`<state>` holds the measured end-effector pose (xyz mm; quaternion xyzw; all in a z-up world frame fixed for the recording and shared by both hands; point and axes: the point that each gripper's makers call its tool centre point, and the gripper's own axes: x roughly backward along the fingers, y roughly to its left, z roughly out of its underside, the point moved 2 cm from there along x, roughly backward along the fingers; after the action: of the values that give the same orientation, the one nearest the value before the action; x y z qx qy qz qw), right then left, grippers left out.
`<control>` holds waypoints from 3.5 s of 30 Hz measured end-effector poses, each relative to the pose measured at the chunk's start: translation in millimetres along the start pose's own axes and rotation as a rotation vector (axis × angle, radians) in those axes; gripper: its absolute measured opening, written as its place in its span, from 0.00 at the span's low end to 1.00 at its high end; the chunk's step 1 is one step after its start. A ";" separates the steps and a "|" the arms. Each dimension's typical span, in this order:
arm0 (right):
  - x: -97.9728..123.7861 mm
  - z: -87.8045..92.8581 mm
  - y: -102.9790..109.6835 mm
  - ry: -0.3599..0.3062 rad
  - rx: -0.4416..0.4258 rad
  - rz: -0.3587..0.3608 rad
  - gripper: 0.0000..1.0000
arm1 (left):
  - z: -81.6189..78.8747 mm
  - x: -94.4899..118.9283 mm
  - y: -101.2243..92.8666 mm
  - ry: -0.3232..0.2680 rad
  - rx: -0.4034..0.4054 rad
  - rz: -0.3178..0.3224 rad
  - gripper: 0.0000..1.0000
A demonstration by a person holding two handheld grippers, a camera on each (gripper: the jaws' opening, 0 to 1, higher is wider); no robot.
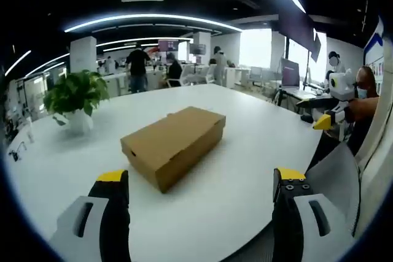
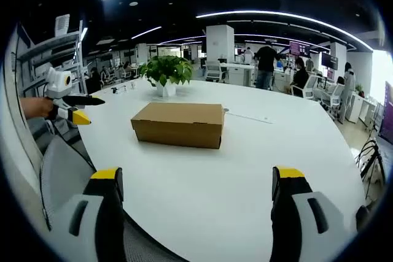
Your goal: Operate the shoe box by opening the lid, removing the specified soft item, and placing it in the target area until the item is outside and the box remains undamaged.
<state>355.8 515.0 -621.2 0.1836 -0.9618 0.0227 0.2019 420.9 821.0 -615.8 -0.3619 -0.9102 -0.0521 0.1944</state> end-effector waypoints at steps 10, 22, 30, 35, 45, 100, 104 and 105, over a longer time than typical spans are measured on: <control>-0.4 -0.6 -1.8 -0.003 0.001 -0.005 0.96 | -2.8 -1.7 -1.8 -0.016 0.009 0.012 1.00; 0.5 -0.9 -3.2 0.002 0.006 -0.008 0.96 | -3.5 -4.6 -0.3 -0.006 -0.008 0.011 1.00; 0.5 -2.5 -3.0 0.001 0.005 -0.010 0.96 | -1.5 -5.5 -0.4 0.005 -0.014 0.012 1.00; 0.0 -3.3 -4.1 0.002 0.004 -0.010 0.96 | -1.6 -5.8 -0.1 0.007 -0.012 0.013 1.00; 0.3 -3.8 -6.7 0.001 0.007 -0.004 0.96 | -2.2 -6.8 -0.9 0.010 -0.012 0.016 1.00; -24.1 -11.3 -20.6 0.017 0.046 -0.044 0.94 | 5.4 -30.8 17.7 0.027 0.013 -0.024 0.98; -35.3 -14.5 -22.6 0.017 0.063 -0.066 0.94 | 3.9 -35.9 22.3 0.013 0.039 -0.031 0.98; -37.6 -15.1 -23.1 0.017 0.065 -0.072 0.94 | 3.5 -38.0 24.7 0.006 0.057 -0.036 0.98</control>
<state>401.9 508.2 -623.0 0.2242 -0.9516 0.0483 0.2045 461.8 815.7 -635.1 -0.3395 -0.9172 -0.0306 0.2063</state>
